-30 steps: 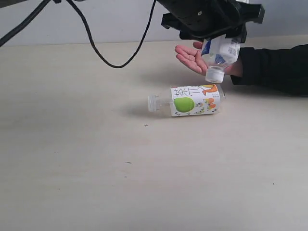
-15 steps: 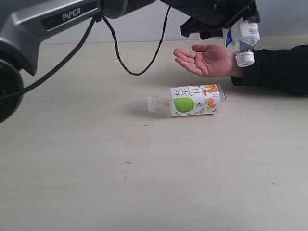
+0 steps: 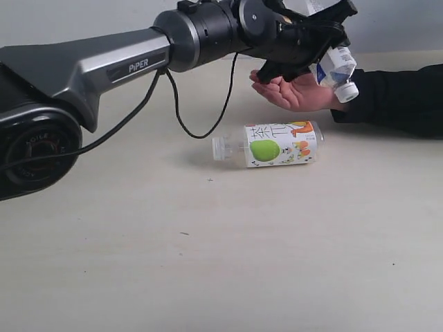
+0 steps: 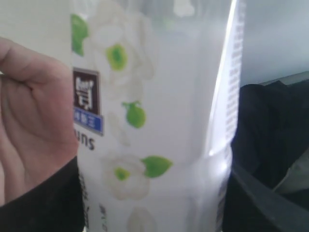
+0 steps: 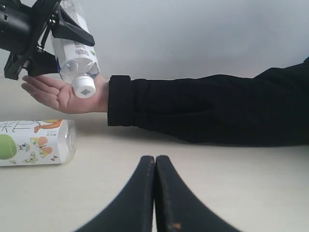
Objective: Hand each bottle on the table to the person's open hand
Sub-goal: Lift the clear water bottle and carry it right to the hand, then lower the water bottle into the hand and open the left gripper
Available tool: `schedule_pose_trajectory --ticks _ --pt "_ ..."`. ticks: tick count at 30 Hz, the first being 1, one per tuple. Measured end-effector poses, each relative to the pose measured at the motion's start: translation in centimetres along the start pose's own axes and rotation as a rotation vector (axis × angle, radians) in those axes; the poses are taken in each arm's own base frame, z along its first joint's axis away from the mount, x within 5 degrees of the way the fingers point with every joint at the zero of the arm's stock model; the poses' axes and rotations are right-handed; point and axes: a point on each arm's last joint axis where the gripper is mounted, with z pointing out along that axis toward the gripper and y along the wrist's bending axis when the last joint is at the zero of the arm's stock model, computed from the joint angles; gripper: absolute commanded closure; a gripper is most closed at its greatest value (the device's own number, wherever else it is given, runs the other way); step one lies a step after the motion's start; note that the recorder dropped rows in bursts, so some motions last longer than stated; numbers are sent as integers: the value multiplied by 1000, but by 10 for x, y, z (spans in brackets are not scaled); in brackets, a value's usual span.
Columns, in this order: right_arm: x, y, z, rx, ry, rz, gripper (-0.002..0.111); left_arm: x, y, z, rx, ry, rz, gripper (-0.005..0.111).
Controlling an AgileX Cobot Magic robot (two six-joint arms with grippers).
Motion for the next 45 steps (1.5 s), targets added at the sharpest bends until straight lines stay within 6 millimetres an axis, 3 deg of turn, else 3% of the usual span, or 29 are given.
schedule_pose_trajectory --ticks 13,33,36,41,45 --pt "0 0 0 0 0 0 108 4 38 19 -65 20 -128 107" --pt "0 0 0 0 0 0 108 1 47 17 -119 67 -251 105" --pt "0 0 0 0 0 0 108 1 47 17 -119 70 -253 94" --pt "0 0 0 0 0 0 108 0 48 16 -114 73 -277 59" --pt "0 0 0 0 0 0 108 1 47 16 -111 79 -290 39"
